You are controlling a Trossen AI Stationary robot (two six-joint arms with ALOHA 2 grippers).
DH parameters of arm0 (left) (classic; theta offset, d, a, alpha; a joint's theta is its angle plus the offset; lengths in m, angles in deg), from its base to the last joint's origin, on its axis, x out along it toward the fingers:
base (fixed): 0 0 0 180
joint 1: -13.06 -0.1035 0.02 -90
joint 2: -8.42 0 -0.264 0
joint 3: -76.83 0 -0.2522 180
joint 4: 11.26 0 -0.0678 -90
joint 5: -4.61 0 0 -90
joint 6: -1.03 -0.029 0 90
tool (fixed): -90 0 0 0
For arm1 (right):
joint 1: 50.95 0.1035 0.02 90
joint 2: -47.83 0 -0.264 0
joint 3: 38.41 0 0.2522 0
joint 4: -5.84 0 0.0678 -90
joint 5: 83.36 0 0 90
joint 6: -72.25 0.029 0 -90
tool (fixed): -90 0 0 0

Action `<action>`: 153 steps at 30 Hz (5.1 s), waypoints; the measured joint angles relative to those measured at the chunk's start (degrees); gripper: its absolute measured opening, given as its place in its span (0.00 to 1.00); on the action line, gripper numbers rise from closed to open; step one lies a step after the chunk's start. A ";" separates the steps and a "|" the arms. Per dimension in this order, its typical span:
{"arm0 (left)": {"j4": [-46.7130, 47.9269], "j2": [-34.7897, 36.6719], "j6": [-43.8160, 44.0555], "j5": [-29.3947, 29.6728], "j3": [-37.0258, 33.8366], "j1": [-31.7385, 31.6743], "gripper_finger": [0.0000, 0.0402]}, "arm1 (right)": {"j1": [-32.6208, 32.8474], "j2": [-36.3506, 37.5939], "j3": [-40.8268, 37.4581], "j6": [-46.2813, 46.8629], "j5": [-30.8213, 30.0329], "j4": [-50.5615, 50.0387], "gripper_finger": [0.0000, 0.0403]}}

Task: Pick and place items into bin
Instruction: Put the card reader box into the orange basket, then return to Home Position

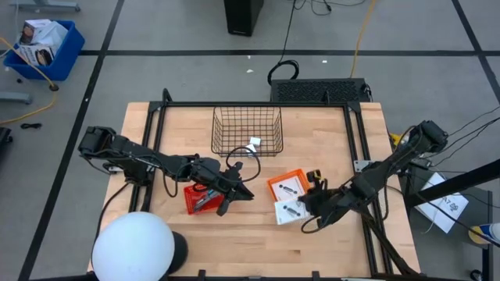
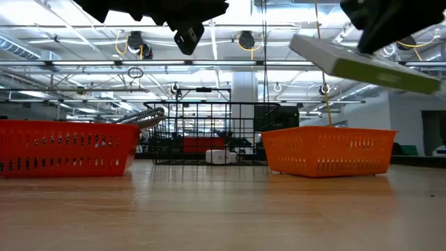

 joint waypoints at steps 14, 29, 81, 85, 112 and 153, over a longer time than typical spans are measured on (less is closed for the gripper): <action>-0.04 0.00 0.07 0.00 0.00 -0.01 0.12 | -15.29 1.23 0.02 -14.85 1.13 -5.66 0.00; 0.24 0.00 0.89 -0.02 0.00 0.00 0.12 | -26.58 1.23 -2.57 -16.38 19.41 -3.08 0.00; 7.66 49.72 -6.67 -5.26 -26.43 -15.82 0.12 | -13.87 42.26 -20.19 -0.22 20.61 18.83 0.43; 13.88 56.50 -6.90 -2.24 -26.45 -16.79 0.12 | -14.03 48.64 -23.92 -0.64 17.69 18.64 0.43; 33.62 80.67 -6.07 -1.43 -28.95 -25.95 0.12 | -14.18 72.23 -38.38 -2.00 11.61 19.68 0.44; 16.51 82.07 -3.56 1.51 -48.43 -22.48 0.12 | -14.14 59.13 -54.07 3.72 -3.27 40.92 0.43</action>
